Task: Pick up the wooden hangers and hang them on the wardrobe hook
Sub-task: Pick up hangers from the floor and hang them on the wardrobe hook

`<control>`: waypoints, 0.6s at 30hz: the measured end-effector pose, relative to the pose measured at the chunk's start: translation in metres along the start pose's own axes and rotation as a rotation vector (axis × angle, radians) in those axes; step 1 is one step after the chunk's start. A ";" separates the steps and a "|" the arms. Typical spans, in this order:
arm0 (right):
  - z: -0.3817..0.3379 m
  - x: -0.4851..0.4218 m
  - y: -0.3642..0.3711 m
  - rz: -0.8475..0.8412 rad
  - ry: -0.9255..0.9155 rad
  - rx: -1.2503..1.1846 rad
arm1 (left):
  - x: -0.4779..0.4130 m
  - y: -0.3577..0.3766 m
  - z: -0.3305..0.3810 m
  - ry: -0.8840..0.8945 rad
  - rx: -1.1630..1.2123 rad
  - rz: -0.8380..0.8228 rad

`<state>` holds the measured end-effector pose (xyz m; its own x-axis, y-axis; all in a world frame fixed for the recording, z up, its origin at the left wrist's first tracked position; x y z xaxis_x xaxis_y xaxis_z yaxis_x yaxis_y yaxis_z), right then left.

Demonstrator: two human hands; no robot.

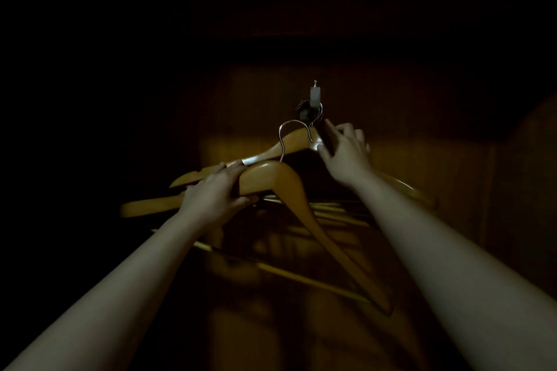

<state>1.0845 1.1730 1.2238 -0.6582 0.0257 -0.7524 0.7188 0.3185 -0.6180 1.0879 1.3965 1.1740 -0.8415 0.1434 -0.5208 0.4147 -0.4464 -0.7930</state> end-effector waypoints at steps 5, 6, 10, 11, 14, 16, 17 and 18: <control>-0.014 0.060 -0.009 0.140 -0.074 -0.098 | 0.031 -0.004 0.000 0.001 -0.026 0.099; -0.018 0.074 -0.010 0.103 -0.082 -0.162 | 0.037 -0.003 0.001 0.005 -0.018 0.101; -0.036 0.136 -0.012 -0.100 -0.058 -0.314 | 0.065 0.005 0.004 0.018 0.043 0.048; -0.039 0.151 -0.012 -0.148 -0.040 -0.319 | 0.074 0.008 0.005 0.021 0.055 0.031; -0.044 0.188 -0.004 -0.242 0.014 -0.276 | 0.102 0.018 0.010 0.036 0.089 -0.008; -0.043 0.211 0.000 -0.201 0.051 -0.292 | 0.124 0.027 0.016 0.035 0.090 -0.038; -0.042 0.222 0.001 -0.173 0.056 -0.305 | 0.135 0.033 0.018 0.031 0.085 -0.057; -0.039 0.235 0.002 -0.165 0.059 -0.313 | 0.147 0.038 0.021 0.026 0.081 -0.078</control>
<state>0.9226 1.2163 1.0543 -0.7782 0.0018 -0.6281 0.5046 0.5973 -0.6234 0.9725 1.3824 1.0734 -0.8604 0.2025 -0.4676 0.3184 -0.5028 -0.8036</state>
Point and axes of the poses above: each hand's wrist, its own x-axis away from the middle knuckle, its own y-axis out of the palm, z = x × y, the point moved 3 cm from there along -x, towards the middle knuckle, and after that the axes turned 7 degrees about -y, right-handed, at the moved point
